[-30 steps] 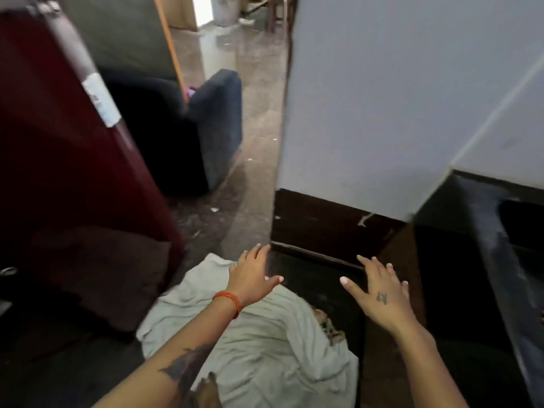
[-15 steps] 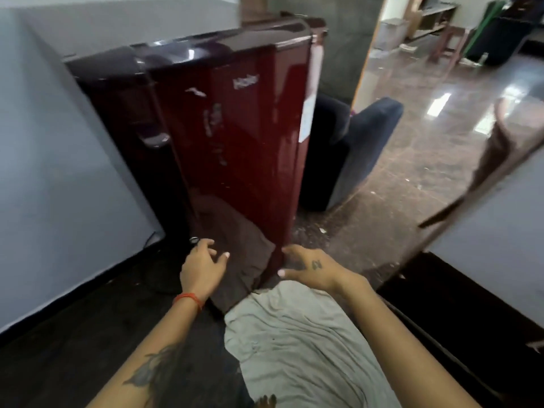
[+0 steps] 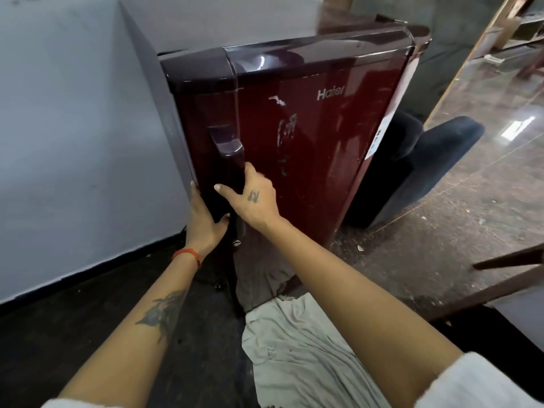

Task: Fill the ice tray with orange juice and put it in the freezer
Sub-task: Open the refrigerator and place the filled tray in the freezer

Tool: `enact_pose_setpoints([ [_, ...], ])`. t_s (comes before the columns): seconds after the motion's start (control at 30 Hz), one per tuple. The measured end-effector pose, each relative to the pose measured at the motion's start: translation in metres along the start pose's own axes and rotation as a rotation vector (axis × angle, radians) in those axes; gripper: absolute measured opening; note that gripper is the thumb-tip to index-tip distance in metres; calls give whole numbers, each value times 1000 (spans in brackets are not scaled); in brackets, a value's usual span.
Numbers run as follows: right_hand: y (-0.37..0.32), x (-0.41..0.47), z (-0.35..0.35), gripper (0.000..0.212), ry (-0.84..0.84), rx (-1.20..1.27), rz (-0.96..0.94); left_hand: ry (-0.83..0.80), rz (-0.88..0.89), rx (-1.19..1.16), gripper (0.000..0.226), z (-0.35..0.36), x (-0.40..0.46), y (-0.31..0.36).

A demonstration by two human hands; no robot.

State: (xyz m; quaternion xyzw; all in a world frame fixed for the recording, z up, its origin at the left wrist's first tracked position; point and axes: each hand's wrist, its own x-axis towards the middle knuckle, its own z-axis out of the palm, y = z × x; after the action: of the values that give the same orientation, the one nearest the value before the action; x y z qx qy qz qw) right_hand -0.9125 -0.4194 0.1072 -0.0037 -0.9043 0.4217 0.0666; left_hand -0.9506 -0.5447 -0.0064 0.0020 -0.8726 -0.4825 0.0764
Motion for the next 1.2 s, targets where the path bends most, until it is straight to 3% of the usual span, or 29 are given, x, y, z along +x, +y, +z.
enact_pose_setpoints([
  [0.3, 5, -7, -4, 38, 56, -39, -63, 24, 3, 4, 93, 3, -9, -1],
  [0.57, 40, -76, -44, 24, 115, 11, -73, -8, -30, -56, 88, 8, -77, 21],
  [0.77, 77, -137, -79, 33, 196, 108, -35, 48, -38, -59, 90, 34, -142, 52],
  [0.93, 124, -210, -101, 34, 368, 122, -16, -18, 29, 11, 88, 62, -189, 78],
  [1.07, 145, -254, -119, 18, 380, -34, -216, -81, 74, 61, 90, 86, -224, 101],
  [1.2, 140, -269, -134, 23, 428, -243, -502, -134, 107, 94, 67, 119, -250, 126],
])
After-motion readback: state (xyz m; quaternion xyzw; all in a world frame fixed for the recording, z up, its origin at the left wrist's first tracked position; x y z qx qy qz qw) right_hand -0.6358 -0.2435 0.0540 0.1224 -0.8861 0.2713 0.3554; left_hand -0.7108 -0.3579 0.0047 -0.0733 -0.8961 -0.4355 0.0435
